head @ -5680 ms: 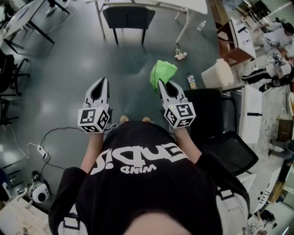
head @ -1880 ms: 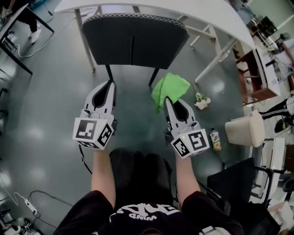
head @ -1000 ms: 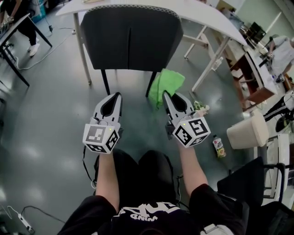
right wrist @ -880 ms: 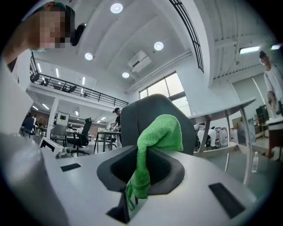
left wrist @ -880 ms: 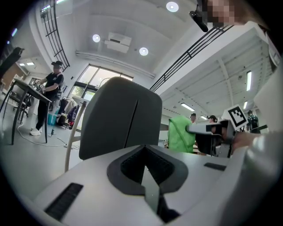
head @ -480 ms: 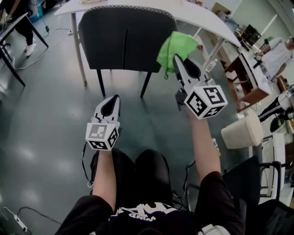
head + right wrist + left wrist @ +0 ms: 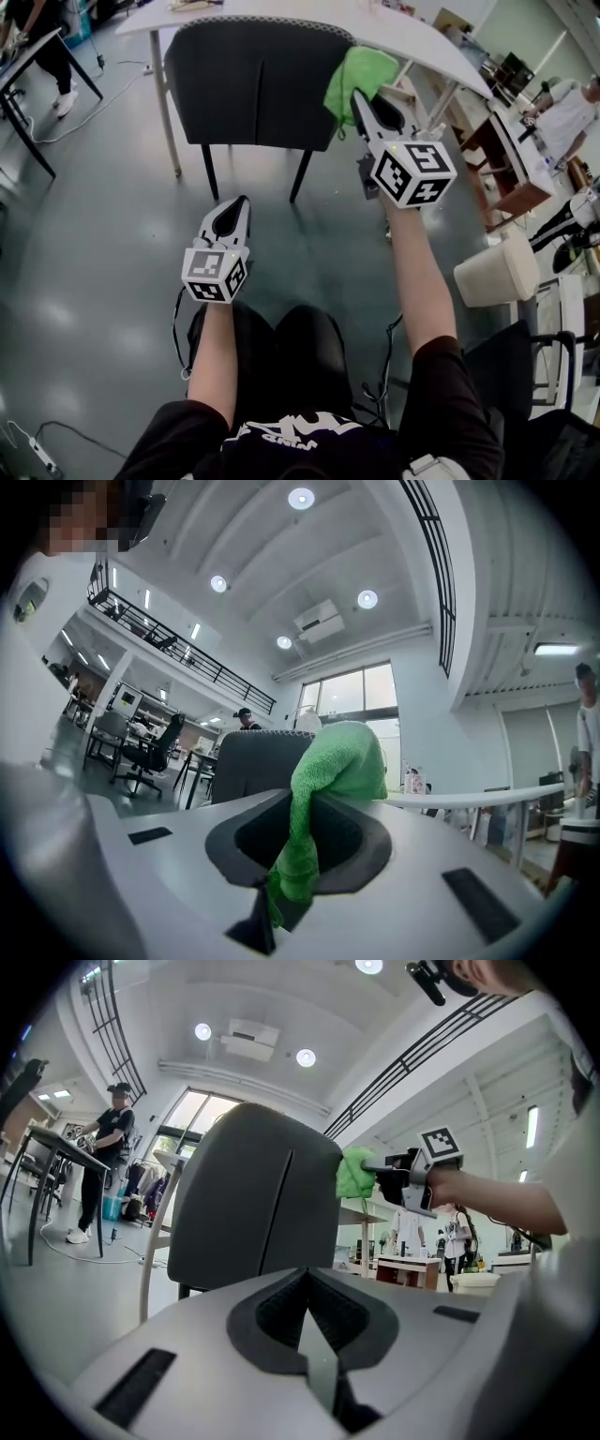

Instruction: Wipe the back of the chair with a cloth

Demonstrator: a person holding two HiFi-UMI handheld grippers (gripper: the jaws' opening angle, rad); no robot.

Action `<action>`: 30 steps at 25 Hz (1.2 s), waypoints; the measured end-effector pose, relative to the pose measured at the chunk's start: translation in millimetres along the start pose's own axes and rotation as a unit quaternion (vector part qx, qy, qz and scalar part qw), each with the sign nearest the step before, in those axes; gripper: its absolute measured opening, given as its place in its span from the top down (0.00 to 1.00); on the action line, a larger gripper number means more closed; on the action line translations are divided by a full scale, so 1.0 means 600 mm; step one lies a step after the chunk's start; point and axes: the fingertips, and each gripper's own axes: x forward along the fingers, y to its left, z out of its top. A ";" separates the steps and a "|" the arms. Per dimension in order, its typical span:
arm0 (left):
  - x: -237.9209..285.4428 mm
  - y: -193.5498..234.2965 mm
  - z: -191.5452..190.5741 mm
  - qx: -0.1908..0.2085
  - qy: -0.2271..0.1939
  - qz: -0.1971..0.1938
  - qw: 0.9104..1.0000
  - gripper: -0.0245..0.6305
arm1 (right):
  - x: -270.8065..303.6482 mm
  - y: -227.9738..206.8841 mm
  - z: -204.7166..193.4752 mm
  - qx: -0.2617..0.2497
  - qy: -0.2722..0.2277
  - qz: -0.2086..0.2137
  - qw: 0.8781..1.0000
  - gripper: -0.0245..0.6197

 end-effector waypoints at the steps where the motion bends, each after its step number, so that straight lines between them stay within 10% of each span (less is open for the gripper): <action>1: 0.000 0.001 0.000 0.001 0.001 -0.001 1.000 0.96 | 0.008 0.004 -0.002 0.001 0.001 0.002 1.000 0.89; 30: 0.017 0.024 -0.011 -0.013 0.009 -0.029 0.999 0.96 | 0.235 0.351 -0.084 0.008 0.021 0.189 0.982 0.89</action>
